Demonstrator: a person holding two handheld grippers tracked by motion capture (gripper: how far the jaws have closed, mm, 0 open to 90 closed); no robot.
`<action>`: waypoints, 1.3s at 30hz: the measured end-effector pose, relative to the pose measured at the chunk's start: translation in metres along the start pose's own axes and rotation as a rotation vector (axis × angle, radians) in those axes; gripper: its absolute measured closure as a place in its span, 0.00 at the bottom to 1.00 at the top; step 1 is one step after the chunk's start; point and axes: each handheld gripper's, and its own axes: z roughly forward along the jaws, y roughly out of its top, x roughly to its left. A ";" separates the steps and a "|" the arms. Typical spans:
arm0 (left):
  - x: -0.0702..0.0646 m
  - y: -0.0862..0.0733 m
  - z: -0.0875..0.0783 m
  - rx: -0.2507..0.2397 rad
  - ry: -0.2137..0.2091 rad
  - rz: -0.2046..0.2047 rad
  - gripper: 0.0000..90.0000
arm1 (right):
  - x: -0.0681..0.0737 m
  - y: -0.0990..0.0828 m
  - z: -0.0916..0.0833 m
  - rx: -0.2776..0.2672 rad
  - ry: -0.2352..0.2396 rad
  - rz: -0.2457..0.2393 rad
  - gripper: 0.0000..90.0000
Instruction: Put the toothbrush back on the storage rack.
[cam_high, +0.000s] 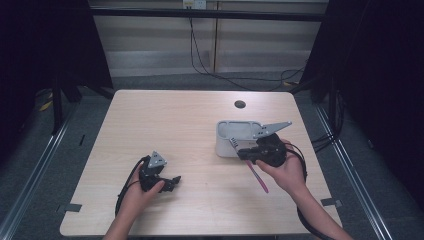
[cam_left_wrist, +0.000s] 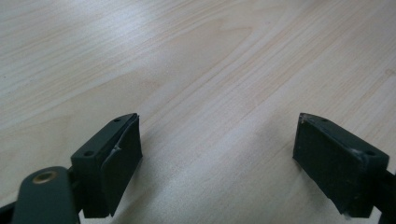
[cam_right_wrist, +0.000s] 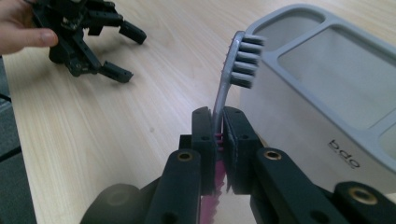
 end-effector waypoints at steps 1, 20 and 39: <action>0.000 0.000 0.000 0.000 0.000 0.001 0.17 | -0.001 0.001 -0.002 -0.012 0.001 0.004 0.93; 0.000 0.000 0.000 0.001 0.004 0.002 0.17 | -0.005 0.013 -0.022 -0.144 -0.035 0.000 0.93; 0.000 0.000 0.000 0.001 0.005 0.003 0.17 | -0.024 0.021 -0.042 -0.311 -0.129 0.061 0.93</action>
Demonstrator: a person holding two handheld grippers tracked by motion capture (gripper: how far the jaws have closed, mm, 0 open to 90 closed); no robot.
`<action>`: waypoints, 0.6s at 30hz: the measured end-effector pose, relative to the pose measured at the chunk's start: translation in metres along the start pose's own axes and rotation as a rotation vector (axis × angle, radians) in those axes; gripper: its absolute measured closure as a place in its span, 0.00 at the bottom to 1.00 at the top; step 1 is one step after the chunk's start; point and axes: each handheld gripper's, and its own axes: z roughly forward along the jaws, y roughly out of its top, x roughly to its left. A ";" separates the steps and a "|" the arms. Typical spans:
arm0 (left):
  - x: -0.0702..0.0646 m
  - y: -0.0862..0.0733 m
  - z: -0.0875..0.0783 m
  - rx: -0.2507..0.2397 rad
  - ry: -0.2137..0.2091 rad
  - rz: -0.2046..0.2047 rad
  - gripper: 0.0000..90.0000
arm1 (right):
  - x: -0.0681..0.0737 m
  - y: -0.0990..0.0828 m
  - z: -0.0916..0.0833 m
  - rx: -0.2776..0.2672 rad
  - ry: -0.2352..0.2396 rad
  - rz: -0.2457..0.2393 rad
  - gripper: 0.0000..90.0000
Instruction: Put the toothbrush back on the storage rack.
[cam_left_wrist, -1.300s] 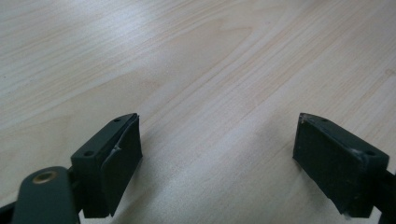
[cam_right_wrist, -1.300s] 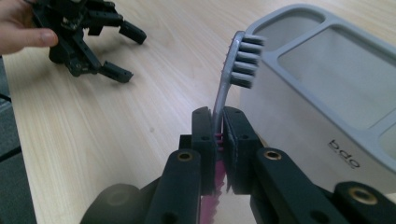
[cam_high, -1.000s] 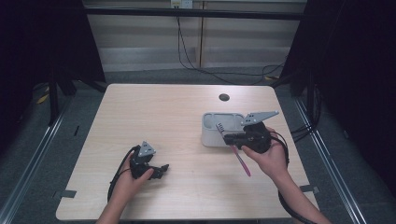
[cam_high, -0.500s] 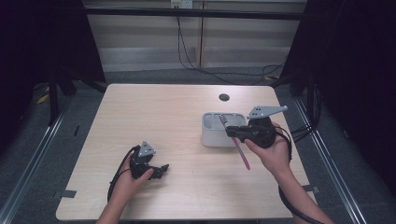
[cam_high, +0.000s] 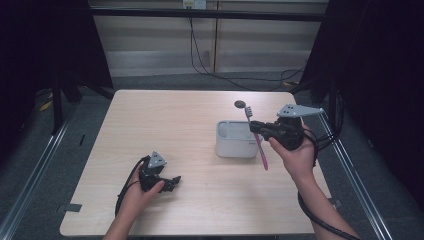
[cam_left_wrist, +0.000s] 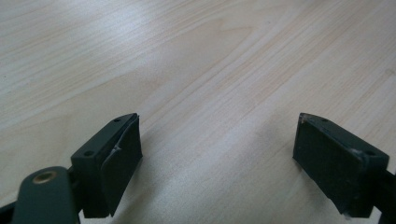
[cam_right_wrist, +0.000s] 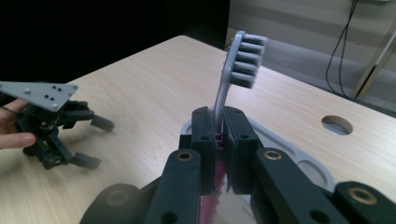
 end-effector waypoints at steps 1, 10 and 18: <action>0.000 0.000 0.000 0.000 -0.001 0.000 0.17 | -0.001 0.000 -0.001 -0.007 -0.006 0.001 0.93; 0.000 0.000 0.000 0.000 -0.001 -0.001 0.17 | -0.009 0.005 -0.003 -0.061 -0.039 0.014 0.93; 0.000 0.000 0.000 0.000 0.000 0.000 0.17 | -0.017 0.008 -0.004 -0.096 -0.059 0.045 0.93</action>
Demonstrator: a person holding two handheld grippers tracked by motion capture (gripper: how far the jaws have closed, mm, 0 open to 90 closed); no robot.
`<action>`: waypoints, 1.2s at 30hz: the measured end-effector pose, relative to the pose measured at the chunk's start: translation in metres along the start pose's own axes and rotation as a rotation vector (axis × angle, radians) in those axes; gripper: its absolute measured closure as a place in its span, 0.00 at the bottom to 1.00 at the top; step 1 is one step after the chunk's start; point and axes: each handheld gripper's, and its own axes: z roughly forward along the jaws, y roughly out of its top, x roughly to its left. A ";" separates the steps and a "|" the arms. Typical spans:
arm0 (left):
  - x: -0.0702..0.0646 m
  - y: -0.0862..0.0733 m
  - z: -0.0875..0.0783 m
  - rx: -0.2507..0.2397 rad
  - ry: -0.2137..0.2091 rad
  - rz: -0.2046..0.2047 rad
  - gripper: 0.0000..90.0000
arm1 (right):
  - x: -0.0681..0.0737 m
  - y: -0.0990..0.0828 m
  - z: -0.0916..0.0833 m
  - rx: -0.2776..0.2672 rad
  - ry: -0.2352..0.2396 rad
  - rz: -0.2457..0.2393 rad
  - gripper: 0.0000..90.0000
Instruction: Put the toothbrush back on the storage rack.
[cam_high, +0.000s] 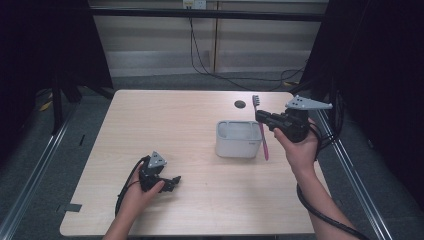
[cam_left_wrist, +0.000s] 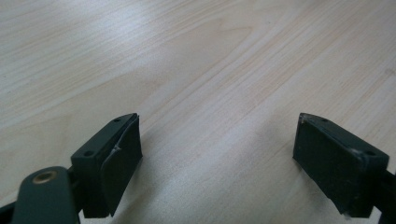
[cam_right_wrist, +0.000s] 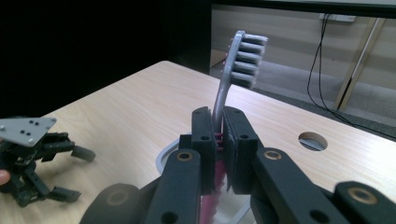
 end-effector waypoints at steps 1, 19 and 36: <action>0.000 0.000 0.000 0.000 -0.004 -0.003 0.17 | -0.002 0.000 0.000 -0.006 -0.003 0.000 0.93; 0.000 0.000 0.000 -0.001 -0.002 -0.001 0.17 | -0.012 0.012 0.005 -0.074 -0.047 0.004 0.93; 0.000 0.000 0.000 -0.001 -0.003 -0.003 0.17 | -0.025 0.016 0.015 -0.130 -0.085 0.008 0.93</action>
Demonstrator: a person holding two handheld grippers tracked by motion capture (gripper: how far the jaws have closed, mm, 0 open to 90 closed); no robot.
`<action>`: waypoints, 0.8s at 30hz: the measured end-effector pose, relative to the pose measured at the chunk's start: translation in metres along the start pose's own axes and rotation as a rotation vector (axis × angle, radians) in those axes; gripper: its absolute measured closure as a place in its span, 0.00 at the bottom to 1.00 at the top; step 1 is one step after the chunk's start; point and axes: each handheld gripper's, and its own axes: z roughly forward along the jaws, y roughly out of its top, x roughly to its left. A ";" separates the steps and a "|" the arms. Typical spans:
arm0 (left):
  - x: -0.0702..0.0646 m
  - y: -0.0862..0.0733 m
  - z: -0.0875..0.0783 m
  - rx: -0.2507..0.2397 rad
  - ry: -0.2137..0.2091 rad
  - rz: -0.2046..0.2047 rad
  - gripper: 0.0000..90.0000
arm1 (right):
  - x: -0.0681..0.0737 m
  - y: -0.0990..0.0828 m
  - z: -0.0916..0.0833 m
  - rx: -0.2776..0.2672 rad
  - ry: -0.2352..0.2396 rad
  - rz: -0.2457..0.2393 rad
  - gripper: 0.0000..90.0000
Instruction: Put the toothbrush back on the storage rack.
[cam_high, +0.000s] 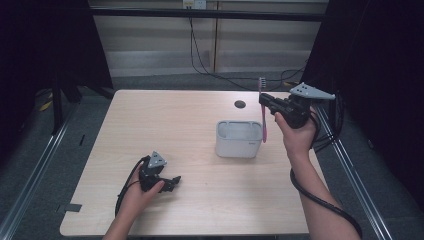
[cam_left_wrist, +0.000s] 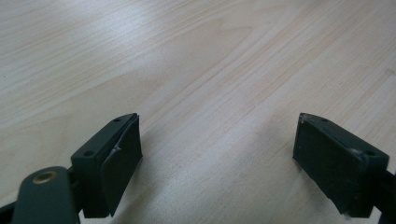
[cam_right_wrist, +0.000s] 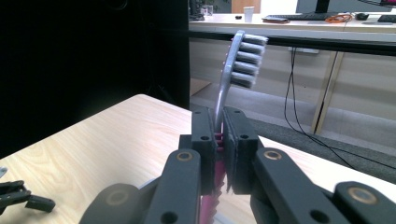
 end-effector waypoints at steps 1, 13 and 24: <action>0.000 0.000 0.000 0.000 0.003 0.002 0.17 | -0.001 0.000 0.001 -0.002 -0.002 0.001 0.93; 0.000 0.000 0.000 0.000 0.000 0.000 0.17 | -0.009 0.001 0.008 -0.024 -0.021 0.009 0.93; 0.000 0.000 0.000 0.000 0.003 0.002 0.17 | -0.012 0.000 0.016 -0.047 -0.037 0.004 0.93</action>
